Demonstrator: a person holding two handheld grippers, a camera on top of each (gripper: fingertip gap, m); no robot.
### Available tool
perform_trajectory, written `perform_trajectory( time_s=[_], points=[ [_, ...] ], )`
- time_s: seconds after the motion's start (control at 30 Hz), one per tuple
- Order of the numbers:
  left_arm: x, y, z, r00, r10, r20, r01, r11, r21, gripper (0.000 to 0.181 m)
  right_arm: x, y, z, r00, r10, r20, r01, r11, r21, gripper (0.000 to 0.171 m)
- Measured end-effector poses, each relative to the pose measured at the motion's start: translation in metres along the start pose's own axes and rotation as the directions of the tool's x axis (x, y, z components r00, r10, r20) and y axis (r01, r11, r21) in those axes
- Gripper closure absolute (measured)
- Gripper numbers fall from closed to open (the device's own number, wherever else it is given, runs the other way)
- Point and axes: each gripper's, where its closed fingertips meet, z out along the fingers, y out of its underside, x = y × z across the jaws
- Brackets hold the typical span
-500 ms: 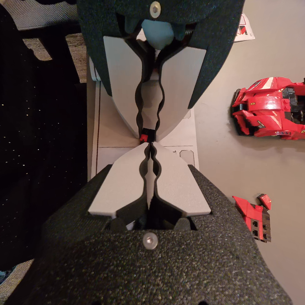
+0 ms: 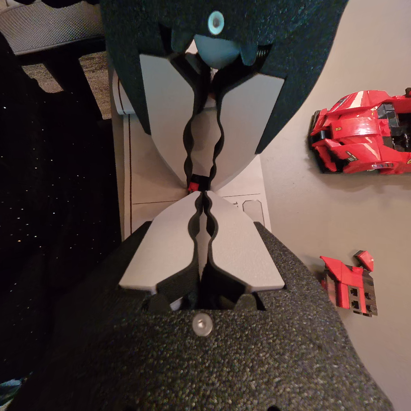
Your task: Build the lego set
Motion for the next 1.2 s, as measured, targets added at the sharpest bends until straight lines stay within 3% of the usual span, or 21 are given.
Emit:
perform_trajectory(
  time_s=[0.4,0.77,1.2],
  points=[
    [0.004,-0.004,0.002,0.999,0.035,0.031,-0.034,0.999,-0.016,0.164,-0.008,-0.003,-0.01,0.997,-0.021,0.068,0.017,0.998,0.059,0.171],
    [0.005,-0.004,0.002,0.997,0.074,0.024,-0.073,0.997,-0.033,0.165,-0.012,0.02,-0.011,0.996,-0.037,0.087,0.044,0.996,-0.076,0.171],
    [0.007,-0.001,0.0,0.997,0.078,-0.014,-0.078,0.997,-0.02,0.165,-0.011,0.014,-0.003,0.999,-0.014,0.053,0.018,0.998,-0.067,0.171]
  ],
)
